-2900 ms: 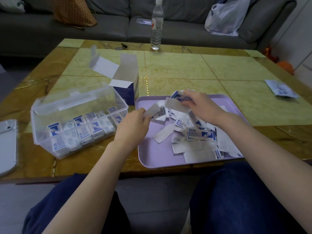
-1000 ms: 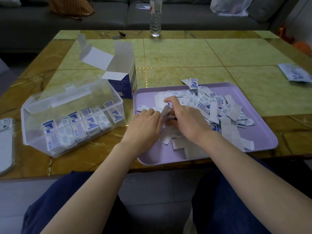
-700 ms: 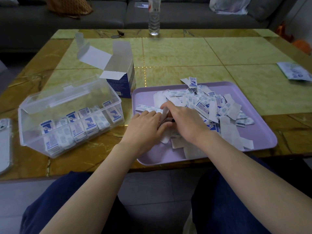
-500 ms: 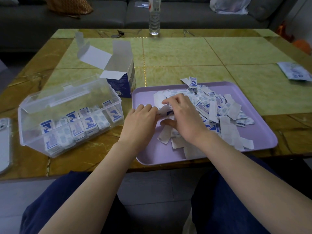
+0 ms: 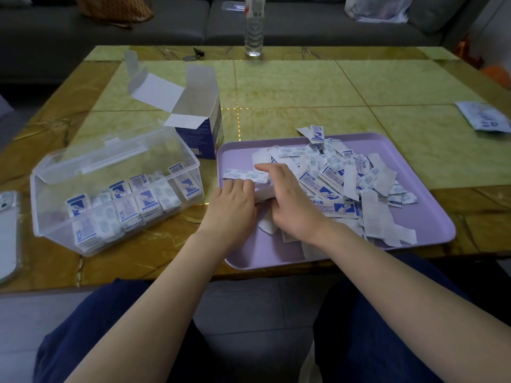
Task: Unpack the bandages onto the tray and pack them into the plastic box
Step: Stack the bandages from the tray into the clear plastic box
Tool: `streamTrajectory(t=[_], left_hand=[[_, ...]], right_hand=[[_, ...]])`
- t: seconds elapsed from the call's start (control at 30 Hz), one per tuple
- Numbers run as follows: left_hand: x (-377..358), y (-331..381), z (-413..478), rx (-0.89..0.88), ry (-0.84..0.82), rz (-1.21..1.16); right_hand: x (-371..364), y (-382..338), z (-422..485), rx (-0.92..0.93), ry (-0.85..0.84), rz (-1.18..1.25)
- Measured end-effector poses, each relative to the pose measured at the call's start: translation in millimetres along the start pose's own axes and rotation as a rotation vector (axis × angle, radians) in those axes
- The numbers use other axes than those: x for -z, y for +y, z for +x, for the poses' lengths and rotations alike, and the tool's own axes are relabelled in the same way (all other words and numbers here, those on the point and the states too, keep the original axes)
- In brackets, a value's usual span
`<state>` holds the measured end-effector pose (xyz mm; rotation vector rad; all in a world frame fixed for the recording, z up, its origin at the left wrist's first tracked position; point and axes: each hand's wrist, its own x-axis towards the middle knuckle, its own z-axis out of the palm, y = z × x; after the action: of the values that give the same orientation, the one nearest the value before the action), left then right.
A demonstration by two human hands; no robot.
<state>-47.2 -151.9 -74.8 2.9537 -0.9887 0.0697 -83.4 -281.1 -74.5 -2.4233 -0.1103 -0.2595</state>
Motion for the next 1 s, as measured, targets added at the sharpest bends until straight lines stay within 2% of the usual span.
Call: streamTrajectory(t=[0.1,0.23,0.37,0.57,0.8,1.0], left_hand=[[0.6,-0.1,-0.2,-0.002,-0.002,-0.003],[-0.4,-1.4,-0.4,-0.009,0.023,-0.012],[-2.5,-2.0,-0.2,-0.016,0.039,0.008],[-2.7,-2.7,-0.1,-0.029,0.060,0.000],[-1.2,-4.0,0.1,-0.044,0.052,-0.004],[-1.3,-3.5,-0.6,-0.042,0.055,0.012]], right_hand=[[-2.9,2.8,-1.3,0.083,0.061,-0.113],[4.6,2.5,-0.5,0.071,0.127,-0.141],[16.7,0.7,0.6,0.015,0.098,-0.105],[19.6,4.6,2.4,0.135,0.095,-0.233],[21.2,7.2,4.6,0.075,0.114,-0.217],[19.6,9.7,3.0,0.077,0.101,-0.343]])
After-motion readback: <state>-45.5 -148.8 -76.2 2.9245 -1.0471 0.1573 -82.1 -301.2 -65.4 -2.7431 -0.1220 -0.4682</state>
